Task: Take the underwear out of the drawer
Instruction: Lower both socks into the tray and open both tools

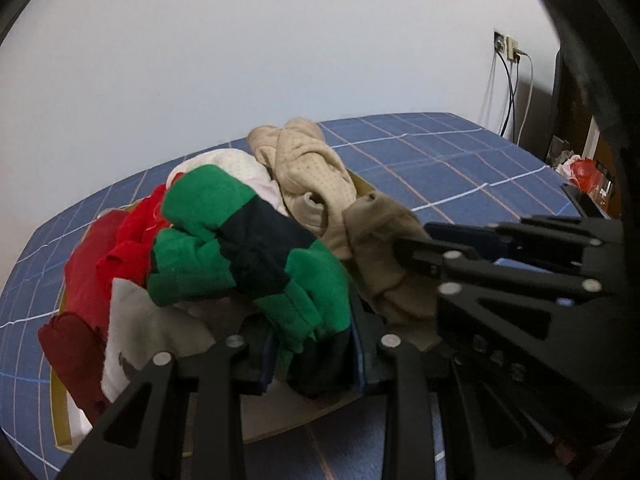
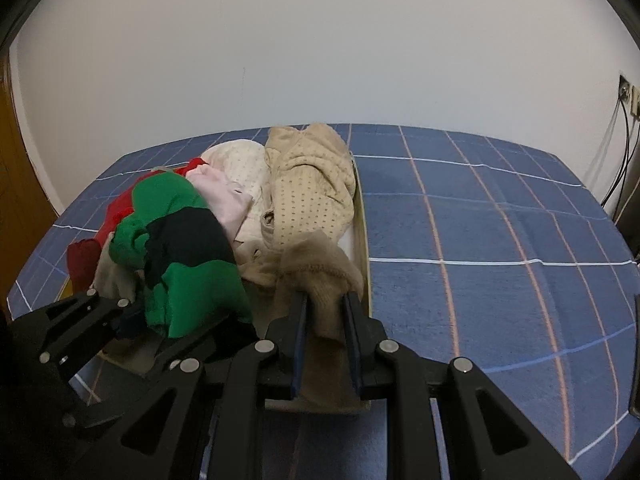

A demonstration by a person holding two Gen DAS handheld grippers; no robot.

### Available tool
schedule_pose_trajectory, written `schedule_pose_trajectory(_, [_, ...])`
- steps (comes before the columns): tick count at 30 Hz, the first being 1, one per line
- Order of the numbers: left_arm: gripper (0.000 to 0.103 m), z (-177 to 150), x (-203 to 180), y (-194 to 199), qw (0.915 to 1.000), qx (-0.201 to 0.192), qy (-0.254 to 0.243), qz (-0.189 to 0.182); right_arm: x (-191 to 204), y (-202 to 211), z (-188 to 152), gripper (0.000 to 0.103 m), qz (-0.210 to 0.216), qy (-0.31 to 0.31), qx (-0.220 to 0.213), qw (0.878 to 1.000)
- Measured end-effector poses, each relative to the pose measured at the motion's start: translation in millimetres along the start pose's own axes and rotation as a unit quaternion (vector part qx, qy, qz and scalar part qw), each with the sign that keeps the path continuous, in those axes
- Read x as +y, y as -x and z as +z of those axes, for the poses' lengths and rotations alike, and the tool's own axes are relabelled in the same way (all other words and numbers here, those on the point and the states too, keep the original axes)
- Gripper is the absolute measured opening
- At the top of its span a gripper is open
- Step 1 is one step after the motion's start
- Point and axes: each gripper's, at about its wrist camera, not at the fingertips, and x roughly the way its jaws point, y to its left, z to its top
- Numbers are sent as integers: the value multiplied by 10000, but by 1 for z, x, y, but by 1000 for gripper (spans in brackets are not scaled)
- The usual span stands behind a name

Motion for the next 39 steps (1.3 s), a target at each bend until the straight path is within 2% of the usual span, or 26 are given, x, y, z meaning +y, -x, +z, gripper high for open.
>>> schedule_pose_trajectory(4, [29,4,3,-9,9997,211,75,-58,-2,-14,2,20,98,-91,96,9999])
schedule_pose_trajectory(8, [38,6,3,-16,9994,349,58,-4,0,-21,3,20,62,-18,133,9999])
schedule_pose_trajectory(10, [46,6,6,-21,9988,477,132,21,-1,-22,2,20,76,26,112,9999])
schedule_pose_trajectory(11, [59,7,7,-24,9985,513,169,-31,-2,-23,3,21,120,13,118,9999])
schedule_pose_trajectory(12, [66,7,10,-27,9980,581,220,-75,-3,-24,3,21,144,3,119,9998])
schedule_pose_trajectory(15, [73,7,12,-30,9976,622,275,-114,-5,-25,3,37,446,-37,92,9990])
schedule_pose_trajectory(17, [74,6,13,-30,9975,636,290,-137,-7,-24,3,54,803,-76,50,9967])
schedule_pose_trajectory(21, [75,8,11,-32,9974,654,282,-137,-10,-20,4,58,887,-183,78,9959])
schedule_pose_trajectory(23, [75,10,10,-31,9969,710,293,-145,-12,-13,4,72,899,-263,80,9956])
schedule_pose_trajectory(24, [77,11,9,-31,9967,736,312,-153,-14,-10,3,75,909,-326,79,9953])
schedule_pose_trajectory(25, [78,12,10,-29,9964,742,359,-191,-15,-7,2,76,959,-350,70,9947])
schedule_pose_trajectory(27, [93,12,10,-23,9959,733,422,-311,-19,2,0,76,1001,-399,3,9942])
schedule_pose_trajectory(29, [101,13,9,-17,9961,677,436,-349,-20,6,-1,76,1010,-441,-82,9939])
schedule_pose_trajectory(34, [102,16,10,-6,9971,580,488,-117,-27,15,-5,76,1110,-729,-192,9910])
schedule_pose_trajectory(39, [102,14,11,11,9983,324,460,169,-20,32,-9,76,1080,-762,-387,9905])
